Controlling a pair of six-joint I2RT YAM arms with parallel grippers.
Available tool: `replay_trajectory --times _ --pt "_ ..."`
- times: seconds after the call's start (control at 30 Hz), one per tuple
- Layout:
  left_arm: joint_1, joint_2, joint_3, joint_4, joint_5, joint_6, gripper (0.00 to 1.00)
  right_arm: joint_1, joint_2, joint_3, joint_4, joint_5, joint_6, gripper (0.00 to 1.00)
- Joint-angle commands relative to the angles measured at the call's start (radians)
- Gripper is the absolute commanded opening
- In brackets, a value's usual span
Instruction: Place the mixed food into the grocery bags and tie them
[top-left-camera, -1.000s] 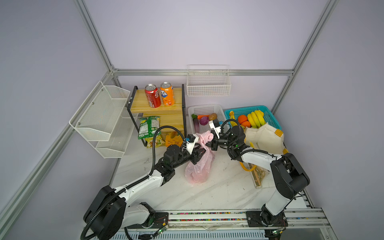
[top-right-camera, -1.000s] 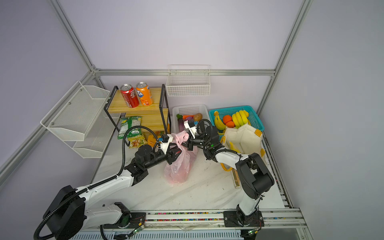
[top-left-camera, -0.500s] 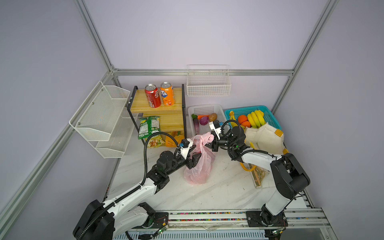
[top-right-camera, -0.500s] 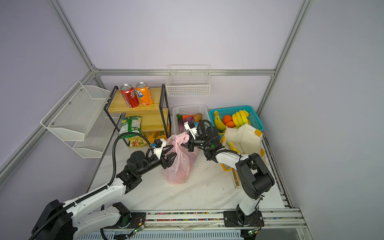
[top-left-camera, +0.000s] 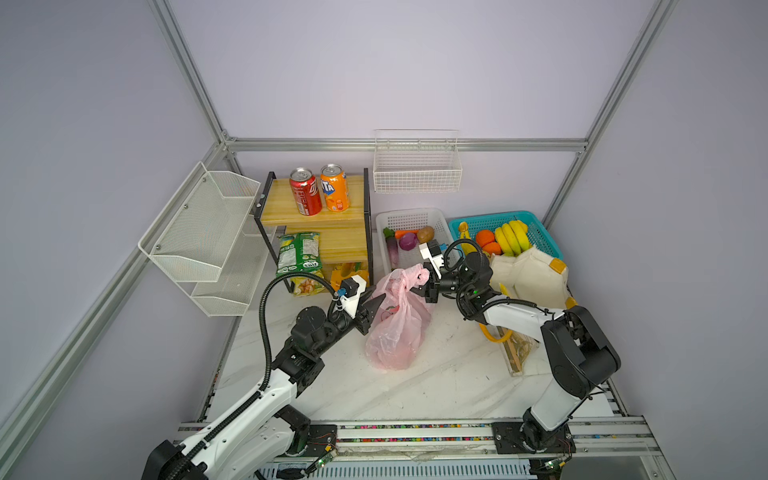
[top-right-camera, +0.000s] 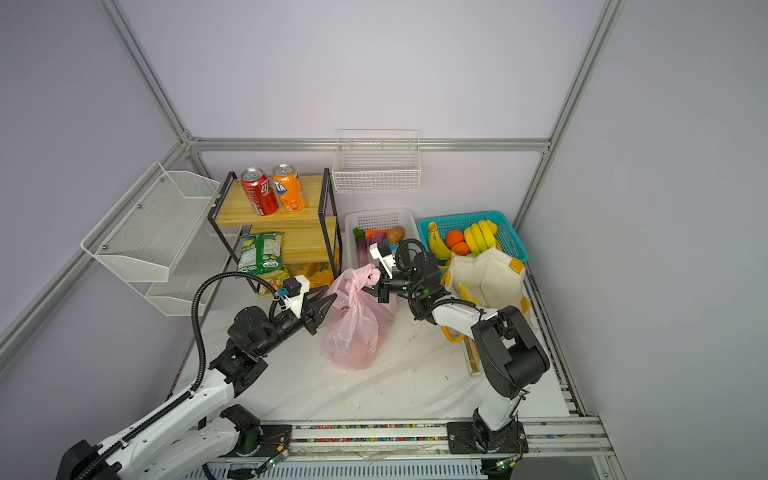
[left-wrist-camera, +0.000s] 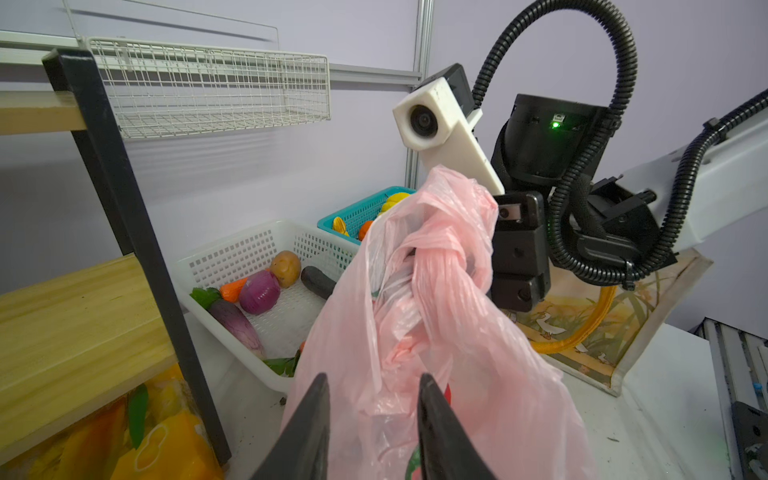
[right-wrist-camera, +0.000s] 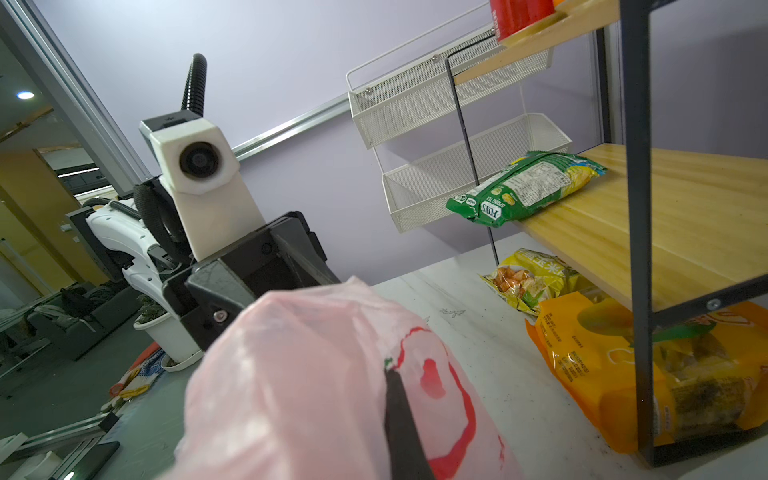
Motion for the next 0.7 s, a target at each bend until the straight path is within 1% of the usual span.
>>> replay_trajectory --times 0.0,0.13,0.27,0.37,0.47,0.67 --pt "0.005 0.04 0.075 0.002 0.081 0.053 0.34 -0.004 -0.006 0.018 0.053 -0.024 0.0 0.0" --pt "0.004 0.066 0.089 0.005 0.136 0.086 0.32 -0.003 -0.005 0.022 0.05 -0.021 0.001 0.0" --pt "0.005 0.066 0.068 0.038 0.15 0.102 0.32 -0.003 -0.001 0.026 0.041 -0.019 -0.003 0.0" --pt "0.004 0.04 0.054 0.047 0.161 0.112 0.32 -0.003 0.002 0.026 0.039 -0.017 -0.003 0.0" --pt "0.004 0.011 0.022 0.08 0.2 0.106 0.32 -0.003 0.002 0.031 0.03 -0.016 -0.009 0.0" --pt "0.001 0.035 0.03 0.096 0.251 0.113 0.31 -0.004 -0.003 0.035 0.008 -0.017 -0.023 0.0"
